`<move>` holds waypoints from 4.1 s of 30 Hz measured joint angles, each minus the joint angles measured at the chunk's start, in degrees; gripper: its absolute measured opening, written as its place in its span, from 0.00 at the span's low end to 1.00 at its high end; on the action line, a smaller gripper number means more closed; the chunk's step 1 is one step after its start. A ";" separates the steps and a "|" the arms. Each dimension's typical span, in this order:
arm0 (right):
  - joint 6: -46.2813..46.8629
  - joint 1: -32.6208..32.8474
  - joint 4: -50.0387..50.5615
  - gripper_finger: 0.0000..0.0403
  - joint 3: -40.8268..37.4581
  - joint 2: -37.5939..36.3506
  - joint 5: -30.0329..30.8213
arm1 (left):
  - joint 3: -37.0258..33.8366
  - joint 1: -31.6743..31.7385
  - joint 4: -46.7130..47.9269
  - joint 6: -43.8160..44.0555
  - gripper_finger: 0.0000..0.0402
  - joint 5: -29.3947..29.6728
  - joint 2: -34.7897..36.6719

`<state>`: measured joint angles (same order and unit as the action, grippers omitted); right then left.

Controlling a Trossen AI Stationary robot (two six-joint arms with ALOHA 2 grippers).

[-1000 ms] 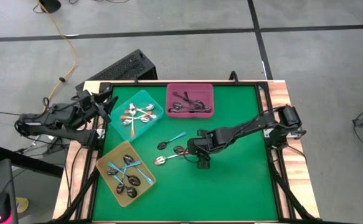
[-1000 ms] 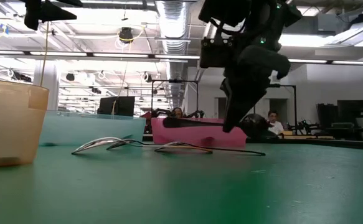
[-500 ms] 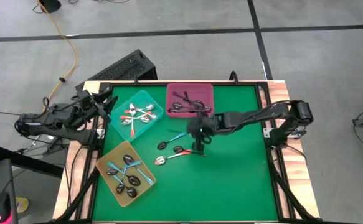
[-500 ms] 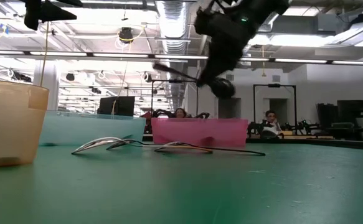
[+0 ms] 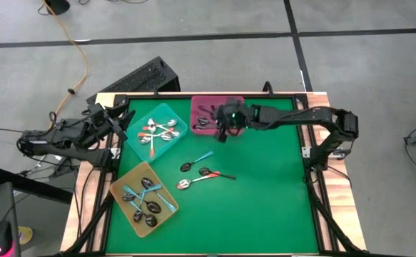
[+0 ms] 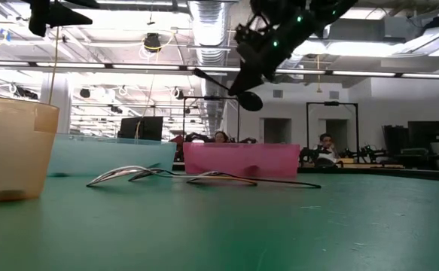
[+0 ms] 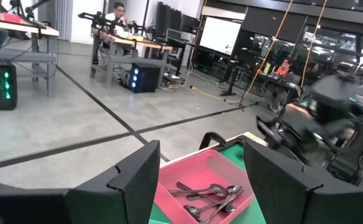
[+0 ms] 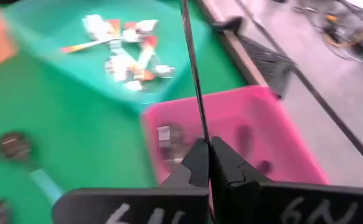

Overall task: Sort silverware by color (type)
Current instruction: Put the black spoon into the pink bin, then put the orange spoon into the blue bin

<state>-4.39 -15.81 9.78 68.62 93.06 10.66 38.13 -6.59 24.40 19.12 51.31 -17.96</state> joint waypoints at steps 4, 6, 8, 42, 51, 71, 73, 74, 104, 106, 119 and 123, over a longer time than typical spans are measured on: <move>0.23 -4.66 1.08 0.01 0.00 0.00 0.00 | 0.00 0.00 1.38 1.18 0.54 0.01 0.00; -0.81 -6.49 2.19 0.01 0.00 0.00 -0.04 | 0.00 -0.01 1.73 1.35 0.54 0.02 0.00; -1.48 -8.36 3.28 0.02 0.00 0.03 -0.25 | 0.00 0.00 1.84 1.39 0.54 0.02 0.00; 1.97 -14.39 -0.69 0.19 -3.23 9.53 -8.86 | 0.00 0.00 1.92 1.67 0.54 1.90 0.00; 2.02 -13.94 3.94 0.21 2.64 5.39 -13.06 | 0.00 0.00 1.92 1.60 0.54 0.93 0.00; -3.47 0.80 41.26 0.21 30.97 0.09 -22.56 | 0.33 -0.02 1.55 -2.02 0.54 -3.62 0.38; -4.54 2.23 43.92 0.21 31.39 -2.73 -21.91 | 1.07 -0.02 1.32 -2.31 0.54 -3.50 0.53; -4.49 2.75 45.51 0.21 31.39 -4.29 -20.93 | 1.39 -0.02 1.45 -2.64 0.54 -3.50 0.77; 9.53 10.09 -8.99 0.21 -21.73 -42.27 -16.46 | 0.81 -0.02 1.84 -2.01 0.54 -6.07 3.02; 9.46 9.54 -10.96 0.21 -22.00 -42.01 -16.46 | 0.81 -0.02 1.84 -1.27 0.54 -5.51 3.02; 7.10 3.47 -14.68 0.21 -22.02 -43.78 -17.10 | 0.79 0.00 3.46 -0.75 0.54 -1.05 3.02; 4.58 2.41 -13.95 0.21 -21.99 -45.77 -18.64 | 0.79 0.00 3.17 -0.45 0.54 0.00 3.02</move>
<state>0.19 -13.39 -4.17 46.63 47.28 -7.99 38.92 -6.59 27.57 18.67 51.31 -14.94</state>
